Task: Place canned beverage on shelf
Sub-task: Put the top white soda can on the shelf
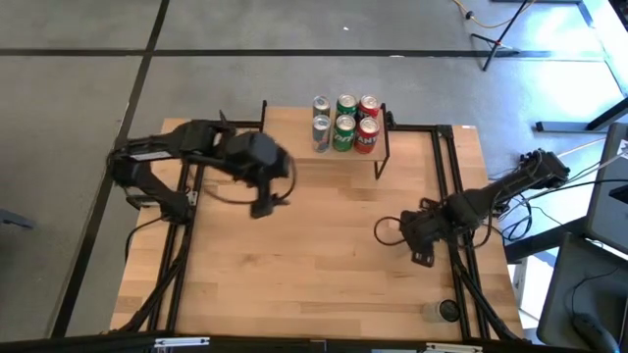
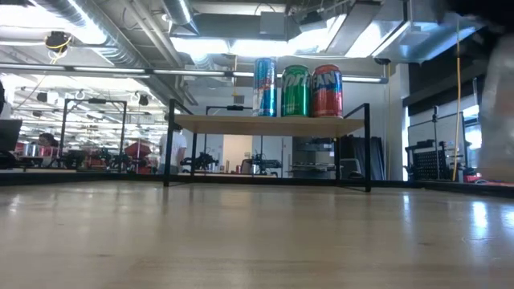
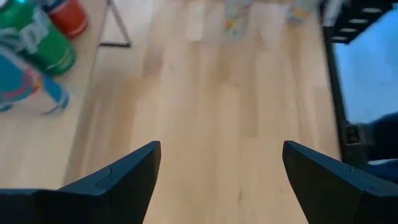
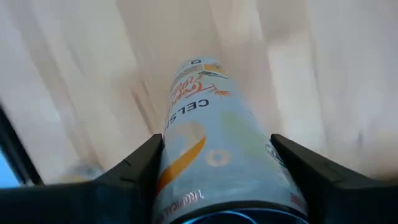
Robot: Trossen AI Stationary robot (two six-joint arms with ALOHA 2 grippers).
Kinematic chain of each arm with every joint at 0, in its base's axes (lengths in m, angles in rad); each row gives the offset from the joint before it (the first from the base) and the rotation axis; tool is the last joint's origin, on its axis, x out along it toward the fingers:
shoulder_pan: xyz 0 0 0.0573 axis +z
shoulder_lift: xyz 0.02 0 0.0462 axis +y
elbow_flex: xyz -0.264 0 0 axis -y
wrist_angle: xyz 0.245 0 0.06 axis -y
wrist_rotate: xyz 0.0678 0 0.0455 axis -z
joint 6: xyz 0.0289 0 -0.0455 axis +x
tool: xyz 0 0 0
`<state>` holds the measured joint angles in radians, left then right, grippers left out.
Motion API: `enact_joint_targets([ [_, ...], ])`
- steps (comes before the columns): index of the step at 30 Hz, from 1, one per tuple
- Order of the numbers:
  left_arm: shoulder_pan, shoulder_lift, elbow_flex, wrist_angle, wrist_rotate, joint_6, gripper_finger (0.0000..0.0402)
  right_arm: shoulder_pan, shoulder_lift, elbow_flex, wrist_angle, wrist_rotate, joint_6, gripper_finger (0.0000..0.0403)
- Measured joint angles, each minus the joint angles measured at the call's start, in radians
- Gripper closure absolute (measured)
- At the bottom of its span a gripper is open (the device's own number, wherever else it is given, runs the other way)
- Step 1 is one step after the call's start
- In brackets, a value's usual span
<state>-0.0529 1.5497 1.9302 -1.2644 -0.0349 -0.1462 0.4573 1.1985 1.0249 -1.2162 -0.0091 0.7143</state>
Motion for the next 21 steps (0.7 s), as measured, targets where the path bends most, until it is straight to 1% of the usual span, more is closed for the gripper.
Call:
enact_joint_targets([
  [2,-0.028,-0.051,-0.046,0.019,0.001,-0.001,0.0078,-0.041,0.025,0.057,0.033,0.022,-0.077,0.0174],
  [5,-0.057,-0.147,-0.173,0.047,0.005,-0.031,0.0078,-0.114,0.101,0.158,0.039,0.049,-0.197,0.0174],
  [10,-0.079,-0.342,-0.443,0.157,0.0,-0.128,0.0078,-0.241,0.313,0.387,0.015,0.054,-0.383,0.0174],
  [13,-0.107,-0.439,-0.577,0.208,0.002,-0.141,0.0078,-0.304,0.456,0.532,0.002,0.047,-0.477,0.0174],
  [15,-0.125,-0.49,-0.641,0.247,0.0,-0.141,0.0078,-0.34,0.549,0.623,-0.003,0.031,-0.517,0.0174],
  [18,-0.138,-0.54,-0.707,0.26,-0.003,-0.142,0.0078,-0.38,0.687,0.755,-0.055,0.004,-0.571,0.0174],
  [21,-0.146,-0.553,-0.749,0.271,-0.007,-0.143,0.0078,-0.396,0.801,0.879,-0.095,0.012,-0.615,0.0174],
])
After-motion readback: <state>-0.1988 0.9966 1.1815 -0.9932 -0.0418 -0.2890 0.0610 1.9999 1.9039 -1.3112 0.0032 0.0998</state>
